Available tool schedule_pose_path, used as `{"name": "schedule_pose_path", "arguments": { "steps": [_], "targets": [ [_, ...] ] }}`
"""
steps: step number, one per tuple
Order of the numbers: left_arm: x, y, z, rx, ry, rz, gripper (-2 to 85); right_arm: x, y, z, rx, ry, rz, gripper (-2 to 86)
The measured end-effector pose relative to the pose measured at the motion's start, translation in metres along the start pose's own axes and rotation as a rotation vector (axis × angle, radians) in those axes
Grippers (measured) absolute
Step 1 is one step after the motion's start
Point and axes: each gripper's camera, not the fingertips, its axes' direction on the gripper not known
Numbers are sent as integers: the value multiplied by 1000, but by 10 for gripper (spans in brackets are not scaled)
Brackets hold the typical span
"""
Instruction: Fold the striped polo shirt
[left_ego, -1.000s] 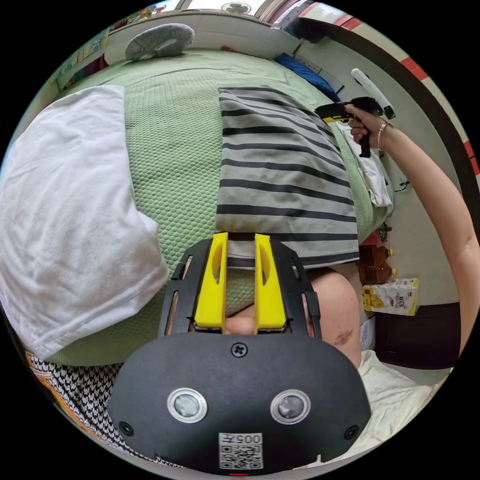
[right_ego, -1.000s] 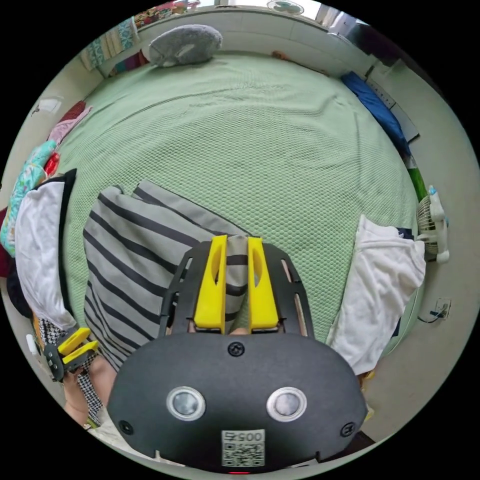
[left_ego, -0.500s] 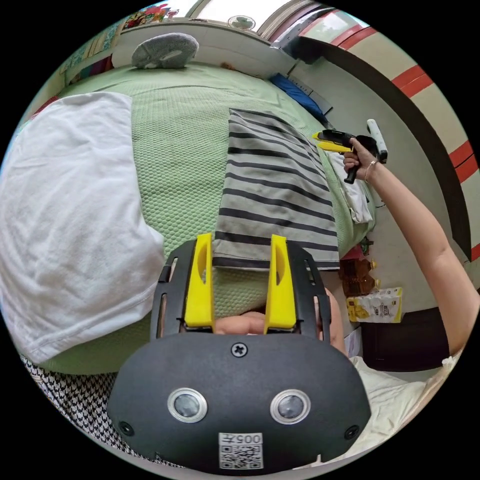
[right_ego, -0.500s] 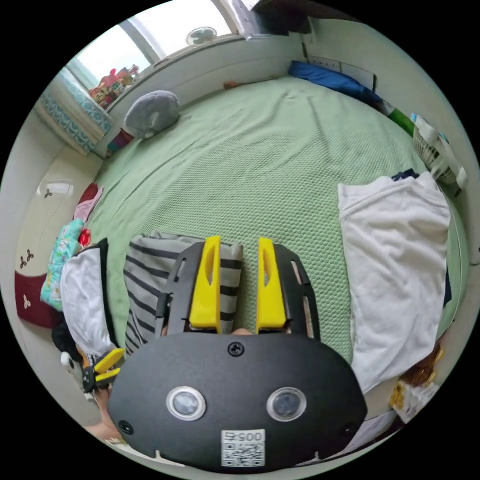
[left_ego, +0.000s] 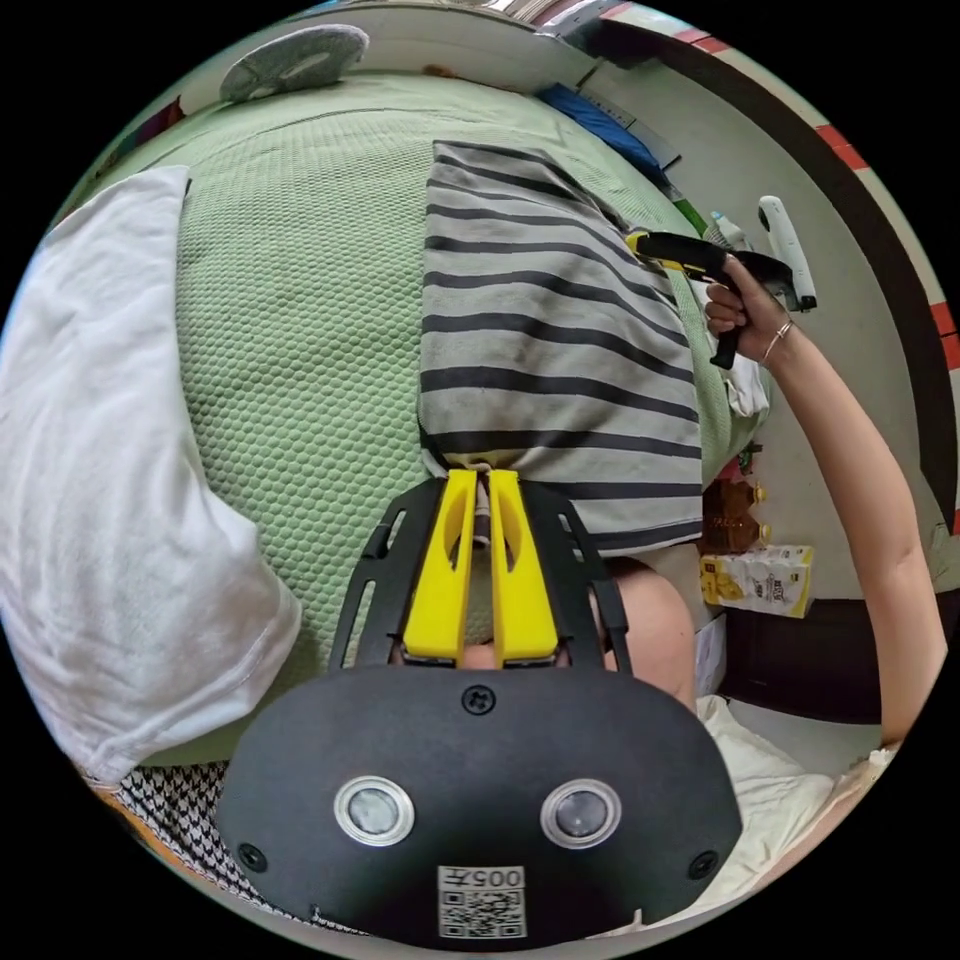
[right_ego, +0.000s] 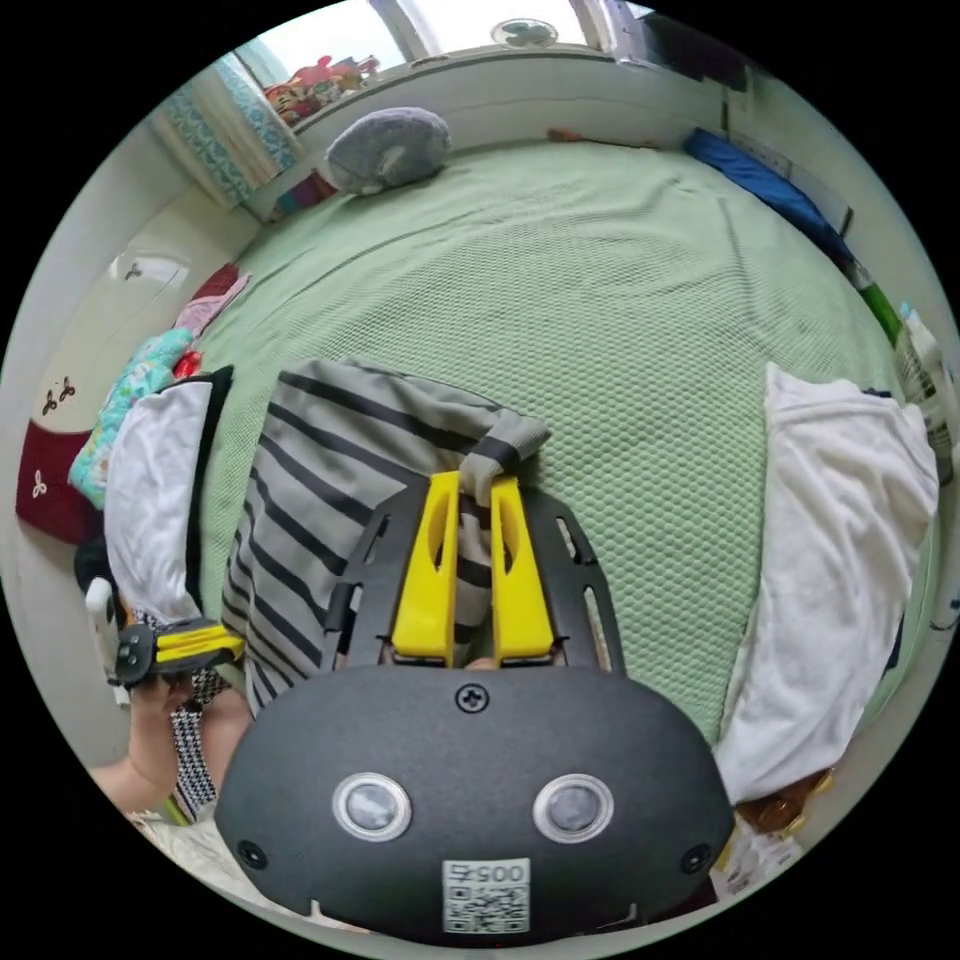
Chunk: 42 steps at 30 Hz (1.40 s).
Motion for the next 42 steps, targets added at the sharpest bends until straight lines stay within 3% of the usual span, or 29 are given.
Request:
{"name": "schedule_pose_path", "arguments": {
  "steps": [4, 13, 23, 31, 35, 42],
  "targets": [
    [25, 3, -9, -1, -56, 58, 19, -21, 11, -27, 20, 80, -45, 1],
    [94, 20, -45, 96, 27, 203, 13, -43, 45, -135, 101, 115, -81, -3],
    [188, 30, -57, 145, 75, 334, 14, -14, 95, -251, 199, 213, -18, -5],
    [276, -13, -39, 165, 235, 341, 47, 34, 86, -341, 238, 508, 77, 35],
    [311, -37, 3, 75, 271, 344, 120, 57, 83, -334, 175, 726, 177, 93],
    [293, -4, 4, 65, 237, 335, 112, 29, 161, -263, 118, 506, 0, 93]
  ]
}}
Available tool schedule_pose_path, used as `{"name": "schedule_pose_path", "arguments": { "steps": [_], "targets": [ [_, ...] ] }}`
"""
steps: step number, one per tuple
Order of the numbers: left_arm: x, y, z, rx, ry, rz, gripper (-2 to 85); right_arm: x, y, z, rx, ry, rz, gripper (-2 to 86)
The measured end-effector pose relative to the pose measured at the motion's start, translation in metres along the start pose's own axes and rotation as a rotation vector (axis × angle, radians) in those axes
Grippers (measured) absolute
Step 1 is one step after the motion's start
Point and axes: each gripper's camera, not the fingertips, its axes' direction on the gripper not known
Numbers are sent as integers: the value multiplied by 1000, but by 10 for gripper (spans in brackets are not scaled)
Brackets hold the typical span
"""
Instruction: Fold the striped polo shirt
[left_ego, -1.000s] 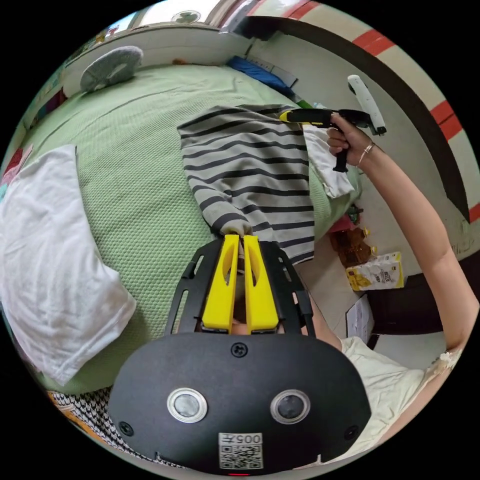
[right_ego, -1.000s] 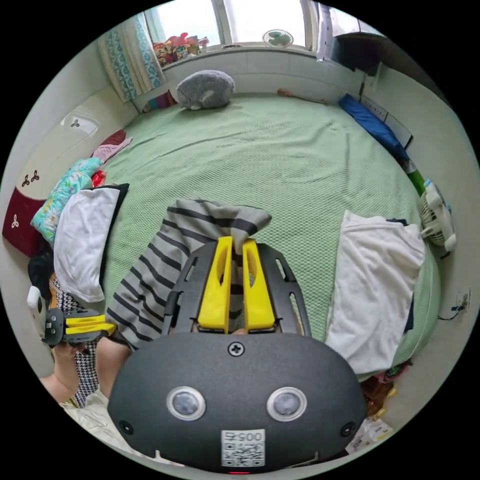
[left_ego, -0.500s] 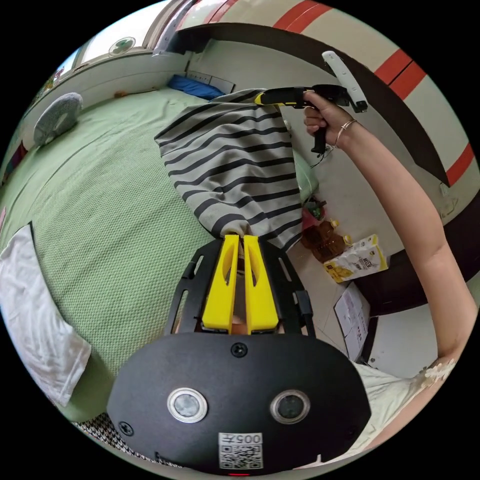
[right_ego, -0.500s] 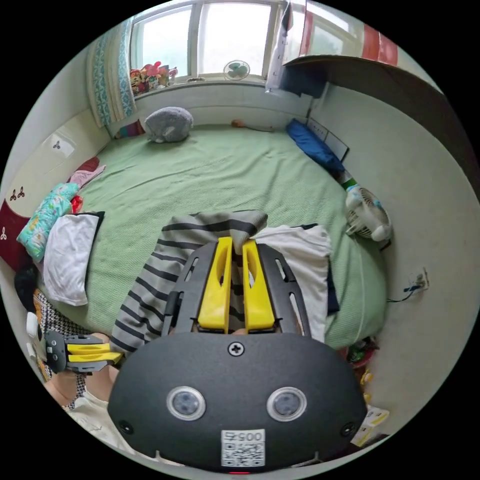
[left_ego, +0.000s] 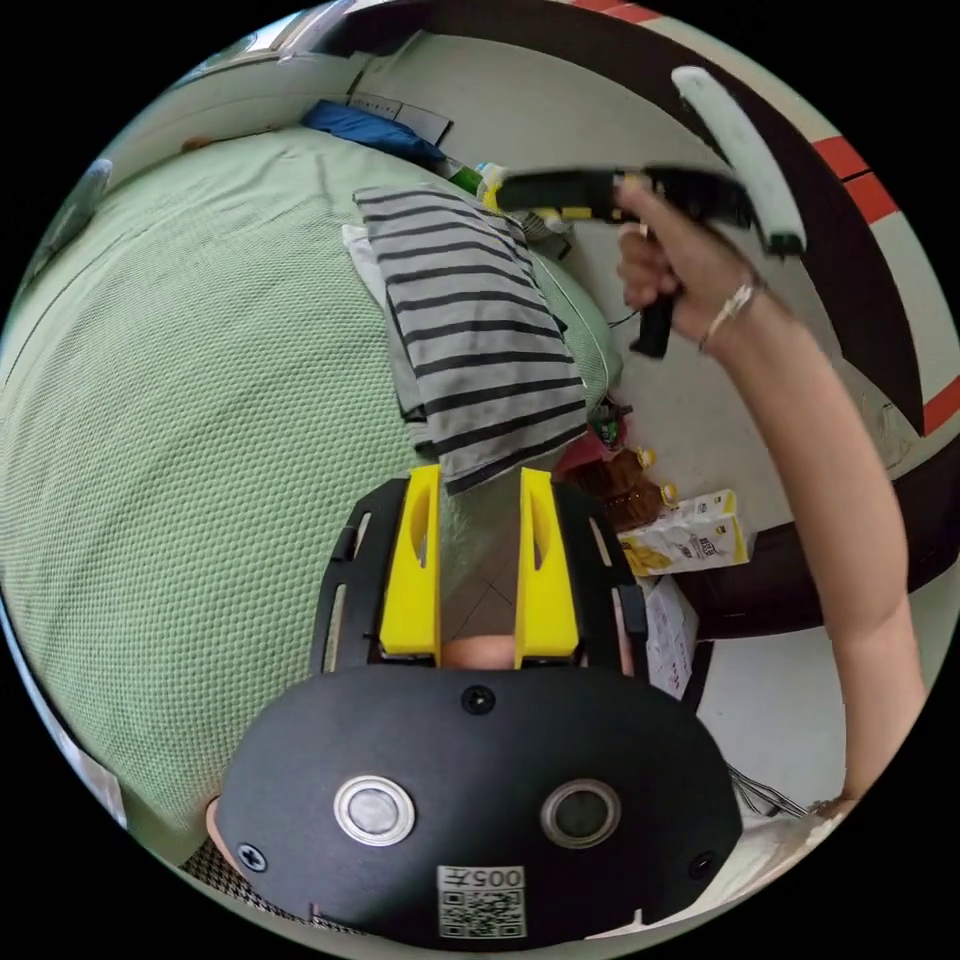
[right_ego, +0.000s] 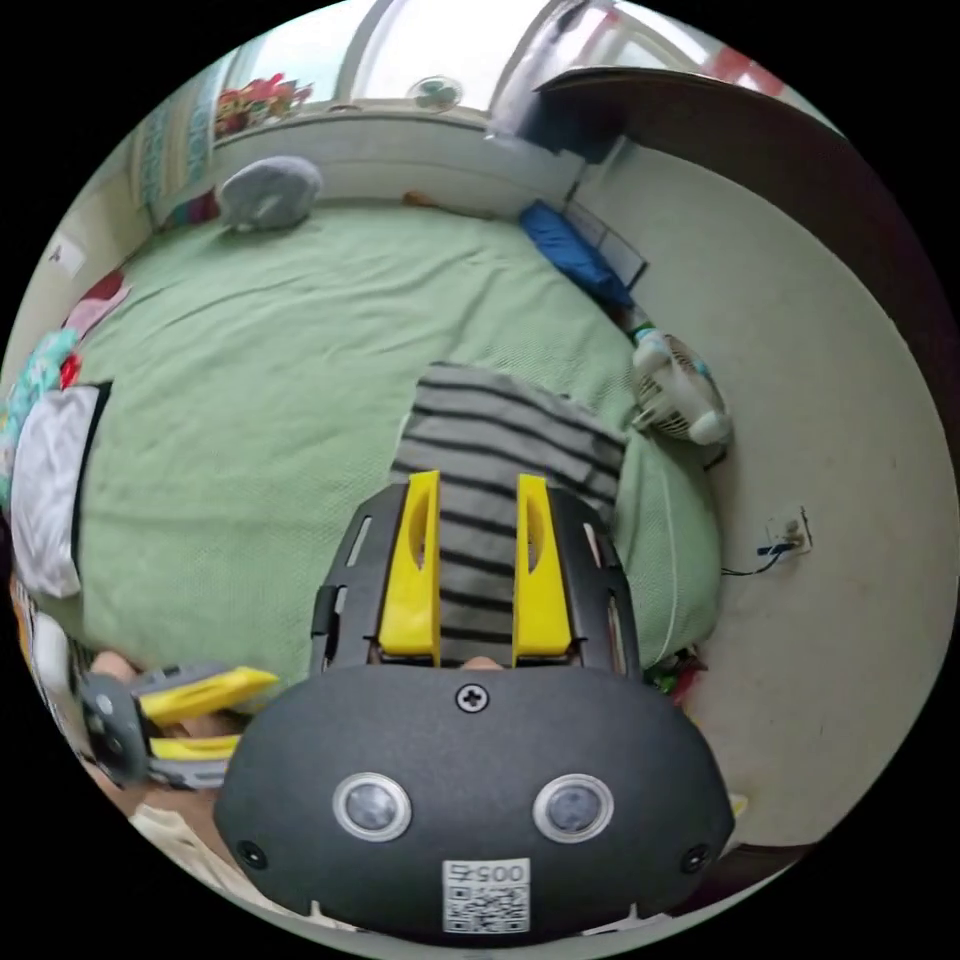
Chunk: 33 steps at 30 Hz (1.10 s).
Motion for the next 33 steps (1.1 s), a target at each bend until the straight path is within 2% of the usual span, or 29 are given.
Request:
{"name": "schedule_pose_path", "arguments": {
  "steps": [3, 6, 10, 14, 17, 19, 22, 25, 33],
  "targets": [
    [-14, 24, -25, 27, -30, -24, 101, -19, 46, 5, -29, -80, 14, 76],
    [-28, 51, -55, 44, -152, -45, 97, -32, 85, 8, -64, -189, 83, 54],
    [-48, 97, -98, 6, -269, -103, 94, -68, 124, -5, -63, -207, 258, 5],
    [-62, 155, -138, 28, -368, -198, 88, -146, 133, -28, -46, -246, 160, 1],
    [-70, 217, -173, 88, -400, -310, 89, -221, 138, -57, -5, -368, 34, 23],
    [-70, 269, -205, 177, -439, -384, 96, -279, 145, -82, 29, -476, -72, 57],
    [-72, 326, -246, 261, -496, -488, 107, -342, 159, -100, 49, -481, -162, 81],
    [-80, 367, -275, 318, -529, -549, 126, -368, 181, -90, 20, -391, -124, 68],
    [-99, 439, -342, 586, -624, -737, 172, -368, 246, -64, -30, -383, -124, 90]
  ]
}}
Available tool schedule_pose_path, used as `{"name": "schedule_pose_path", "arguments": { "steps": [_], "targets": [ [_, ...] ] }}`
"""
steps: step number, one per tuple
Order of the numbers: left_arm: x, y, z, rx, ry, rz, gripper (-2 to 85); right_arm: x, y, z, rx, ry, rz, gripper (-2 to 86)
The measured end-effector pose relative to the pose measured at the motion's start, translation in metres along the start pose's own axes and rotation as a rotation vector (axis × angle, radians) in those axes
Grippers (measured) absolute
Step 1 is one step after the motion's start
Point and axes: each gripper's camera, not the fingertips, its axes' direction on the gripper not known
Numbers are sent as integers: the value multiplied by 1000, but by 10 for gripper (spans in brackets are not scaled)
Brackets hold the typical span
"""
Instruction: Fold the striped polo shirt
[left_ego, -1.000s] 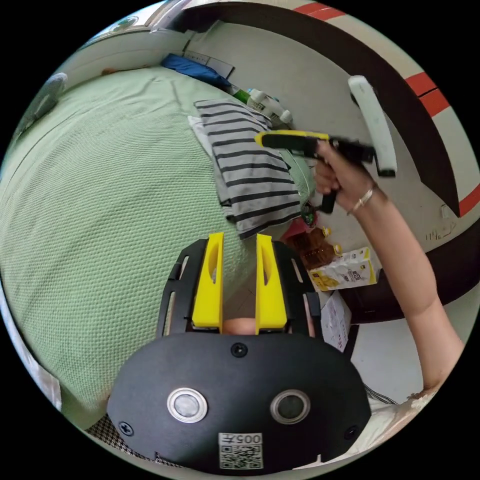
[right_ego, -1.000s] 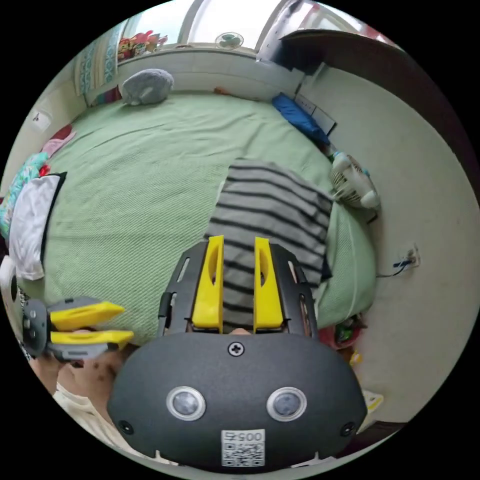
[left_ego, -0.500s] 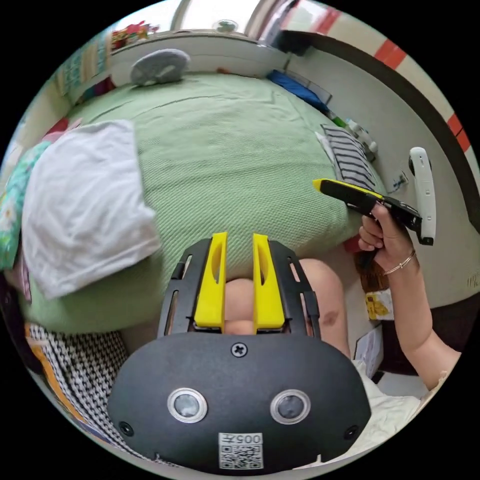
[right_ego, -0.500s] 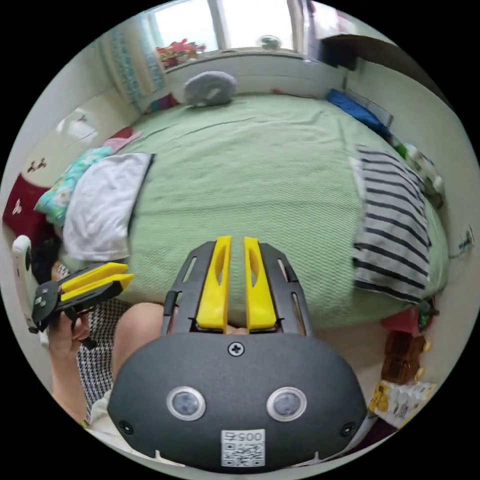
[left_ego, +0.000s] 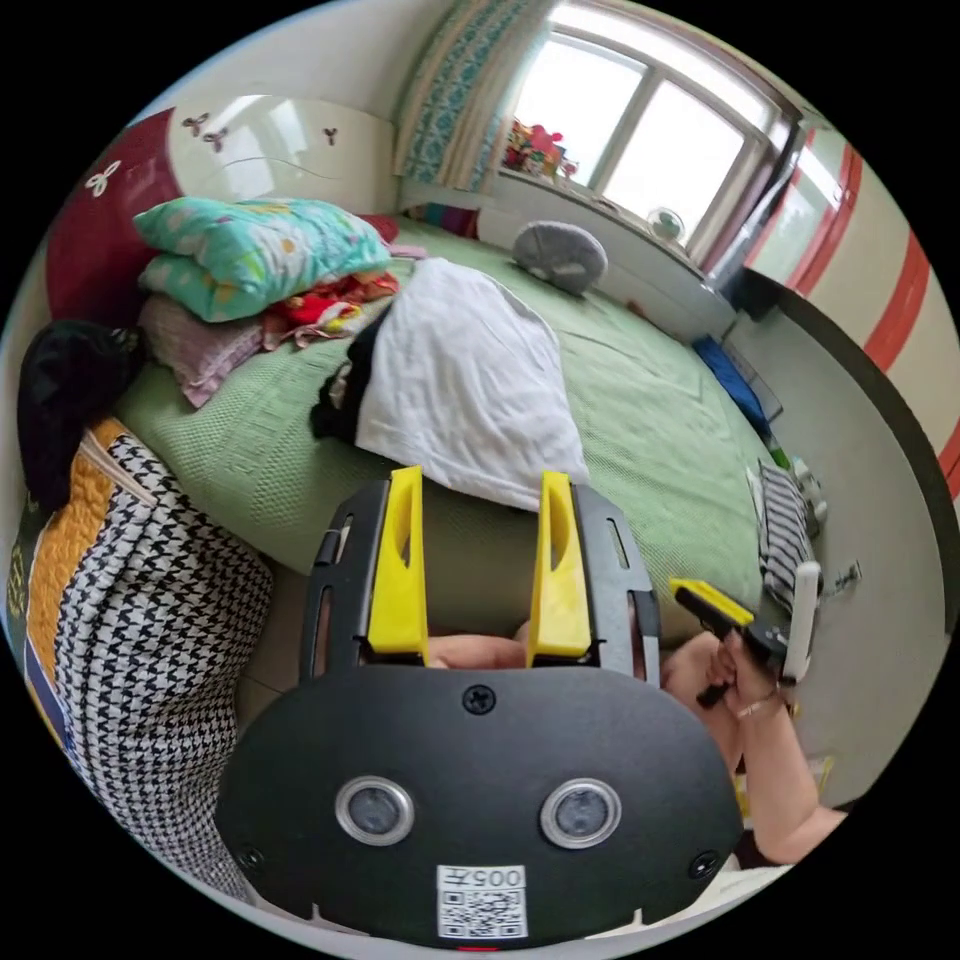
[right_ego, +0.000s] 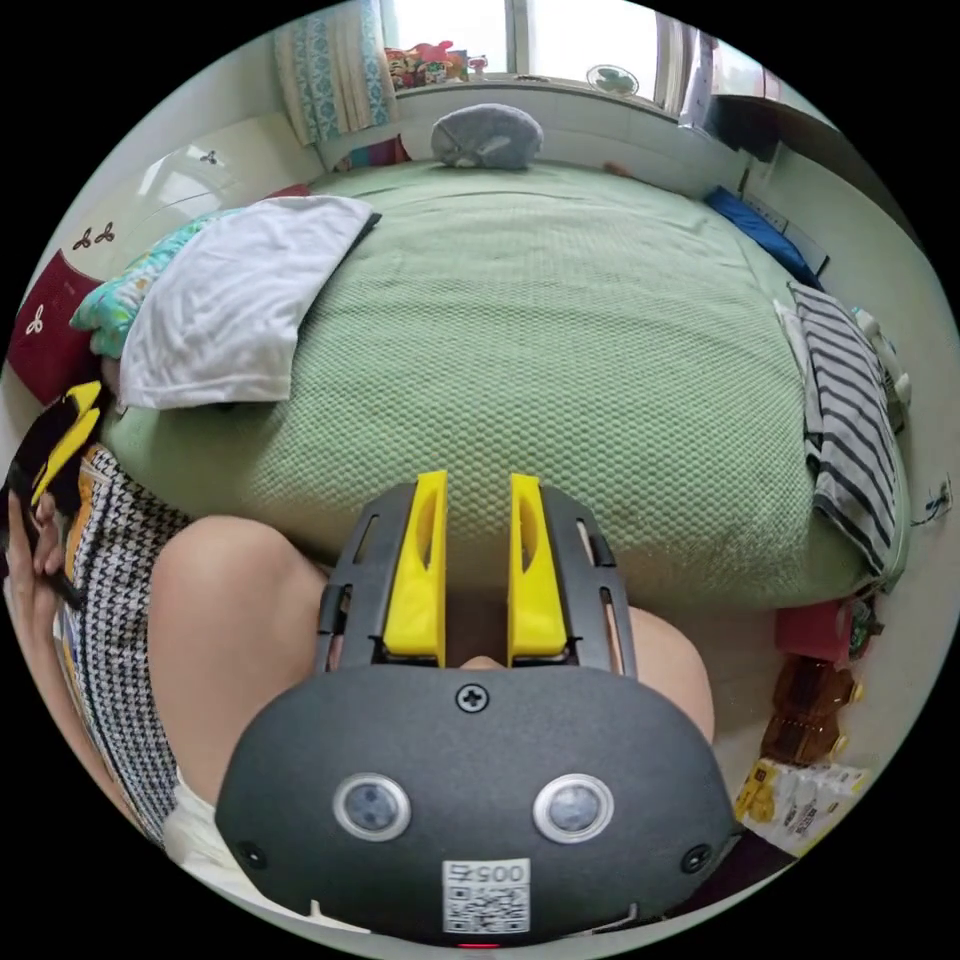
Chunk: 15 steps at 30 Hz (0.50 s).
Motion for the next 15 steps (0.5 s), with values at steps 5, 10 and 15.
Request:
{"name": "schedule_pose_path", "arguments": {
  "steps": [5, 10, 15],
  "targets": [
    [-28, -24, -16, 36, -89, -33, 183, -7, 23, -13, 72, -40, -83, 108],
    [-50, -33, 4, -135, -86, -39, 178, 3, 29, -11, 50, -106, -20, 92],
    [-59, -33, -5, -128, -76, -66, 141, -3, 37, -11, 44, -112, -25, 90]
  ]
}}
